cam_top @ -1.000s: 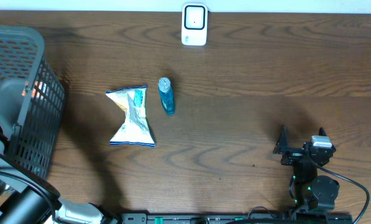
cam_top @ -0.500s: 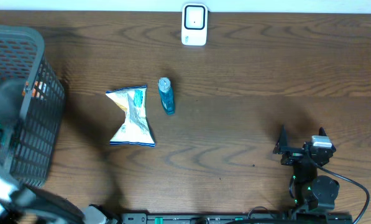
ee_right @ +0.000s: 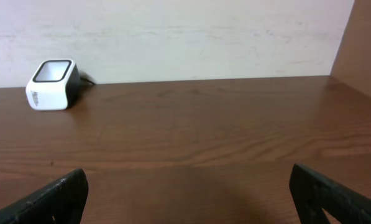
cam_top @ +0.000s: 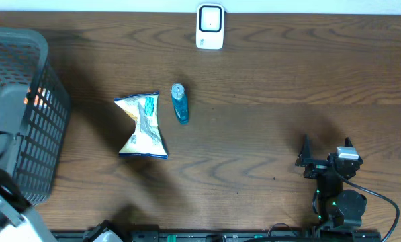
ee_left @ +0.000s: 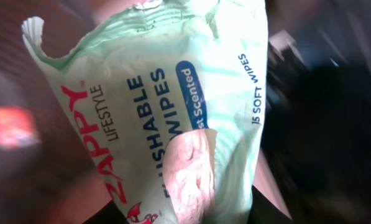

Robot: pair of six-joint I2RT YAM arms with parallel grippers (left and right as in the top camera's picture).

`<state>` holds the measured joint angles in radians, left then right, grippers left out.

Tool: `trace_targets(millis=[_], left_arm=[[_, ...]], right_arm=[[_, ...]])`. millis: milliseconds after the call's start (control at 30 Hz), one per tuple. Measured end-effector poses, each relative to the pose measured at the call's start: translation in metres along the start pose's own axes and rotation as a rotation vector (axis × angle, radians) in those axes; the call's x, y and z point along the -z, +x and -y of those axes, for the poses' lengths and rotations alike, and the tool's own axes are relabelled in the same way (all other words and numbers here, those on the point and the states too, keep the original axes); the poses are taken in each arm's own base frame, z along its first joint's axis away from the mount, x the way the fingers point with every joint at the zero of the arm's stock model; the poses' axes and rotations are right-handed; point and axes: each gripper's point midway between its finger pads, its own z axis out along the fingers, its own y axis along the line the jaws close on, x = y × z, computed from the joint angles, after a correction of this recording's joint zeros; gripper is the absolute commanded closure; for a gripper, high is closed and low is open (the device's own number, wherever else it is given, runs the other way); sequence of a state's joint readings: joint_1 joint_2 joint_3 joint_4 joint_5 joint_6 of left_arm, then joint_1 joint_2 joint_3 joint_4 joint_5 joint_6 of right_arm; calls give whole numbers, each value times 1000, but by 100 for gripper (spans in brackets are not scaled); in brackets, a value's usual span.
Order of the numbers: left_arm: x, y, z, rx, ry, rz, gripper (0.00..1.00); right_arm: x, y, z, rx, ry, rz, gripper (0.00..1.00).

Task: Scan the item barcode
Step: 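Carry the wipes pack out and place it right of the bottle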

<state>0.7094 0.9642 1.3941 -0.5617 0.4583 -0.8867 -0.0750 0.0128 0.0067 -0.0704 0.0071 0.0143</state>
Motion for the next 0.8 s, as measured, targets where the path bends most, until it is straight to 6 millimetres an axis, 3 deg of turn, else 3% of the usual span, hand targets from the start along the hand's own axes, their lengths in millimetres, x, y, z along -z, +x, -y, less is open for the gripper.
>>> trace_targets(millis=[133, 300, 467, 633, 800], left_arm=[[13, 59, 47, -68, 166, -183, 61], [15, 147, 83, -187, 310, -482, 61], [10, 268, 99, -360, 407, -823, 61], [7, 394, 79, -588, 405, -1057, 60], [8, 503, 20, -813, 297, -1208, 60]], right_arm=[[0, 0, 0, 0, 0, 0, 1], [0, 0, 0, 0, 0, 0, 1], [0, 0, 0, 0, 0, 0, 1], [0, 0, 0, 0, 0, 0, 1], [0, 0, 0, 0, 0, 0, 1]])
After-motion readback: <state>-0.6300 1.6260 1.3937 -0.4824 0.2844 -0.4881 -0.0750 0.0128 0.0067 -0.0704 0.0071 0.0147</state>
